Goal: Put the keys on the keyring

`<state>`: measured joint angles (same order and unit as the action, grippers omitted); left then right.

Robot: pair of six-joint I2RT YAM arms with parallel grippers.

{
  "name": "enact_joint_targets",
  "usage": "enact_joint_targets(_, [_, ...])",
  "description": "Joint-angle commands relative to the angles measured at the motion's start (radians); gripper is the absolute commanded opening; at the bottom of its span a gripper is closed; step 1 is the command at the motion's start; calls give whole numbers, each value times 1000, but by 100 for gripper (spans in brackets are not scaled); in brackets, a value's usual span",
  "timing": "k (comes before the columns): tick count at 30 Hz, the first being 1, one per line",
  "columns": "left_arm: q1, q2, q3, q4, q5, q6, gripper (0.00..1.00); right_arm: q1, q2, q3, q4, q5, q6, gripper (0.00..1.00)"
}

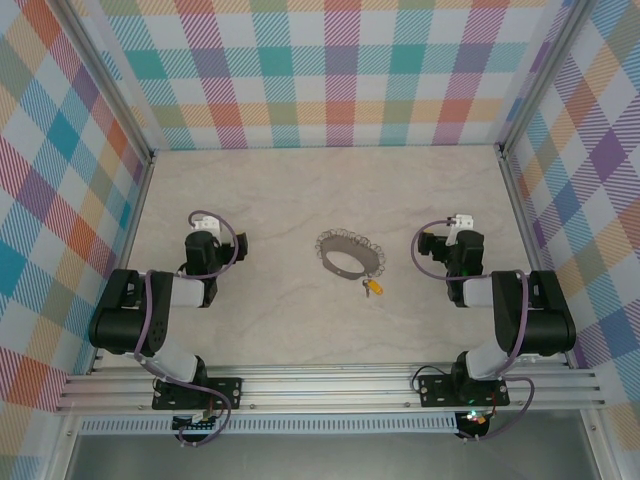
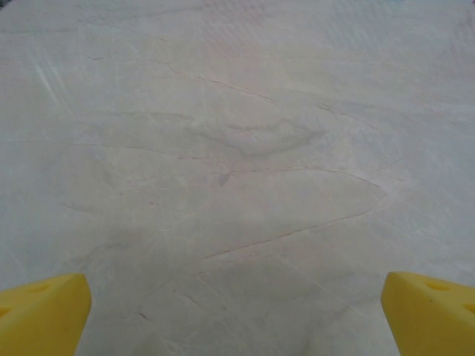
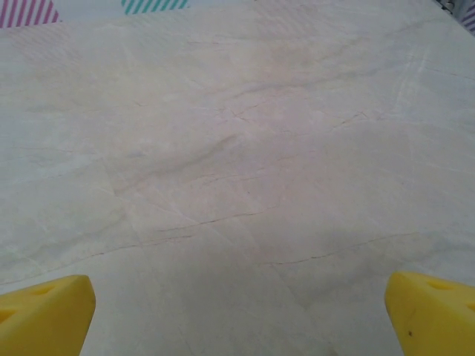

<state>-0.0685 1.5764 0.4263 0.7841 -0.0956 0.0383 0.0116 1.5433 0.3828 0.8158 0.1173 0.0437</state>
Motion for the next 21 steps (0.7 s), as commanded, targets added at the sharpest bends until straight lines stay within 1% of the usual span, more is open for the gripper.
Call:
enact_joint_targets(1, [8,-3,12,0,27,-11,100,-4,-4,18,36,-28,7,100])
enact_joint_targets(8, [9,-2,9,6,25,-10,100,8,-9,5,55,-10,-4,100])
enact_joint_targets(21, [6,-9,-1,18,25,-8,100,8,-9,8,49,-13,-4,100])
